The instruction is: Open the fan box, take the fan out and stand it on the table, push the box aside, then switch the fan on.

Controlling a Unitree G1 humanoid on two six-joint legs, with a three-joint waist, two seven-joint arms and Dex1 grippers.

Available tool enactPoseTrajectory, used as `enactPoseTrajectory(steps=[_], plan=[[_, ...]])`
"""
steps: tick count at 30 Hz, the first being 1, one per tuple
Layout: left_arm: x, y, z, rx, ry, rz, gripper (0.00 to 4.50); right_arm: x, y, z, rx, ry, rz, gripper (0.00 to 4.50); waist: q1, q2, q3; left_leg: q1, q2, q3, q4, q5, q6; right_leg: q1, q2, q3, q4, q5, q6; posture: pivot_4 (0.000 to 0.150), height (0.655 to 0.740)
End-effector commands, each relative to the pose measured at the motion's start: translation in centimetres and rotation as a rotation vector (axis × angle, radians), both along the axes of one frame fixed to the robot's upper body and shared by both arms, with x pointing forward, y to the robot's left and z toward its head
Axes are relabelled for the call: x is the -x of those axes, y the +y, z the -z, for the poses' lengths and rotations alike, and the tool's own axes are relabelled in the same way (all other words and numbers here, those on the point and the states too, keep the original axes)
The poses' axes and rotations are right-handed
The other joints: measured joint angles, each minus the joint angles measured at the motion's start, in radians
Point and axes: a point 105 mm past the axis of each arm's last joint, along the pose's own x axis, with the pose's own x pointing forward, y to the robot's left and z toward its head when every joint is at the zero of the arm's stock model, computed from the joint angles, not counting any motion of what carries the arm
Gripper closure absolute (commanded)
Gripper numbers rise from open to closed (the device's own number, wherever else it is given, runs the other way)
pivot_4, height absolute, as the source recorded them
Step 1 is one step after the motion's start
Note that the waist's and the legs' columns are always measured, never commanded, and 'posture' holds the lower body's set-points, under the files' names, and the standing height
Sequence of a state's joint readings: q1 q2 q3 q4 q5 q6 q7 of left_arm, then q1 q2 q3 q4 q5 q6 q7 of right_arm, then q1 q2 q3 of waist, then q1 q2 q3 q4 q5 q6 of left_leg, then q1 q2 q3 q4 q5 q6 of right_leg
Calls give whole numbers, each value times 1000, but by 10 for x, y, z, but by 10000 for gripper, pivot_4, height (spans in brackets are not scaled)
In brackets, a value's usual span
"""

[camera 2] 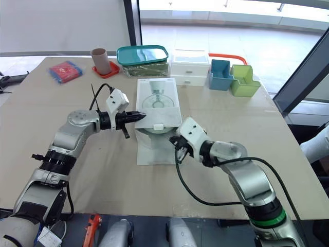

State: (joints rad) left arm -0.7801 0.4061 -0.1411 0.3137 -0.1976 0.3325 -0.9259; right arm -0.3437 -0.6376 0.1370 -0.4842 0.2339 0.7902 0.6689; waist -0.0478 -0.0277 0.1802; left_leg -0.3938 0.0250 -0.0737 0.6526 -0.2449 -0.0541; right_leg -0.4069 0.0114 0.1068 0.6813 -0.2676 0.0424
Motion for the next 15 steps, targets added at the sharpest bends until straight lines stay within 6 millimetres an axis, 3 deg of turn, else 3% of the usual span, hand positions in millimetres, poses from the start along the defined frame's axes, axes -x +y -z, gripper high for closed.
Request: enactPoseTrajectory(steps=[1, 6, 15], plan=[[-1, -1, -5, -4, -11, 3, 45000, 2, -14, -13, 12, -59, 34, 44655, 0, 0, 0, 0, 0, 0, 0, 0, 0, 0, 0, 0, 0, 0, 0, 1500, 7400], [-1, -1, -6, -2, -14, 5, 45000, -3, -28, -10, 26, -70, 90, 44655, 0, 0, 0, 0, 0, 0, 0, 0, 0, 0, 0, 0, 0, 0, 0, 1500, 7400], [2, -3, -11, 9, -24, 18, 45000, -36, -46, -9, 33, -229, 221, 44655, 0, 0, 0, 0, 0, 0, 0, 0, 0, 0, 0, 0, 0, 0, 0, 1500, 7400]])
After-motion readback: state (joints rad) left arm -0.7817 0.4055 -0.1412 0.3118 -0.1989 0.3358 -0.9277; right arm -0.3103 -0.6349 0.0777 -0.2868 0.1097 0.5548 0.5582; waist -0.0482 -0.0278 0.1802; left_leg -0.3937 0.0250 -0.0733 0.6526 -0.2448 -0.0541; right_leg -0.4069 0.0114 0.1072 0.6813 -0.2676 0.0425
